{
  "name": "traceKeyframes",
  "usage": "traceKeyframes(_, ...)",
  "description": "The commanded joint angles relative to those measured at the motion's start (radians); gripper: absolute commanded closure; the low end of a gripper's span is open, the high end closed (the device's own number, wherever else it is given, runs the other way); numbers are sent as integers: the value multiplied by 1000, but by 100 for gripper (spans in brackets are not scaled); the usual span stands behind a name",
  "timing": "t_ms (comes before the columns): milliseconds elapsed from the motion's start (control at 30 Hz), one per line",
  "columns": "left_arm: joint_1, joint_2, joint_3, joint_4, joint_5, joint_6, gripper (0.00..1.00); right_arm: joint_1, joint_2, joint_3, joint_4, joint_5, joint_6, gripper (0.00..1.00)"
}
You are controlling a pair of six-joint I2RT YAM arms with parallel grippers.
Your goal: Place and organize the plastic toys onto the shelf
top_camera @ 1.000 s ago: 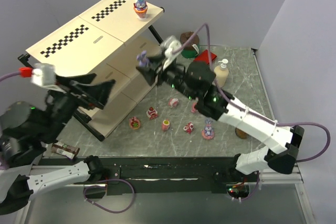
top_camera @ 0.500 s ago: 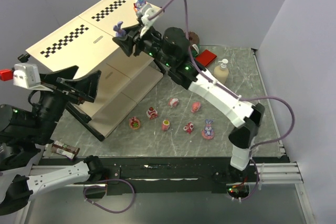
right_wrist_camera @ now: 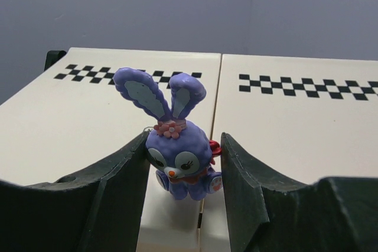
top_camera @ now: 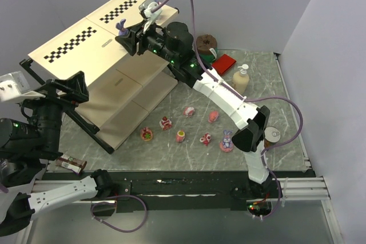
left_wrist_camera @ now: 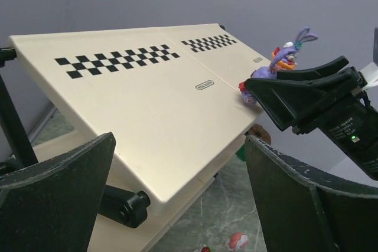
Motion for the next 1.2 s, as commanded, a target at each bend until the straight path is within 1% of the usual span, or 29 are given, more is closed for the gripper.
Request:
traceKeyframes(0,-1,-26,-22,79,-67,75,4,-8,2,61,14,0,28,97)
traceKeyframes(100,-1,-33,-35,81,-71,84,4,-7,10,65,10,-9,26,94)
traceKeyframes(267,-1,-44,-39,53,-79,56,4,-8,16,75,-30,-6,18,85)
traceKeyframes(300,-1,-46,-39,45,-81,52,4,-10,16,76,-32,-5,18,82)
traceKeyframes(567,-1,-56,-35,4,-84,13,3,-8,14,61,-38,3,20,73)
traceKeyframes(667,-1,-55,-29,-19,-85,-4,4,-8,4,41,-23,0,9,56)
traceKeyframes(700,1,-55,-29,-19,-87,-7,4,-8,-4,30,-18,-9,3,45)
traceKeyframes(800,-1,-53,-19,-30,-78,-10,4,-11,-25,3,1,-11,-8,30)
traceKeyframes(1000,1,-36,1,-60,-55,-14,4,-10,-39,6,2,14,-20,21)
traceKeyframes(1033,-1,-33,4,-64,-53,-13,4,-10,-44,-1,28,15,-18,20)
traceKeyframes(1167,-1,-21,13,-77,-35,-19,4,-8,-64,-17,30,24,-20,16)
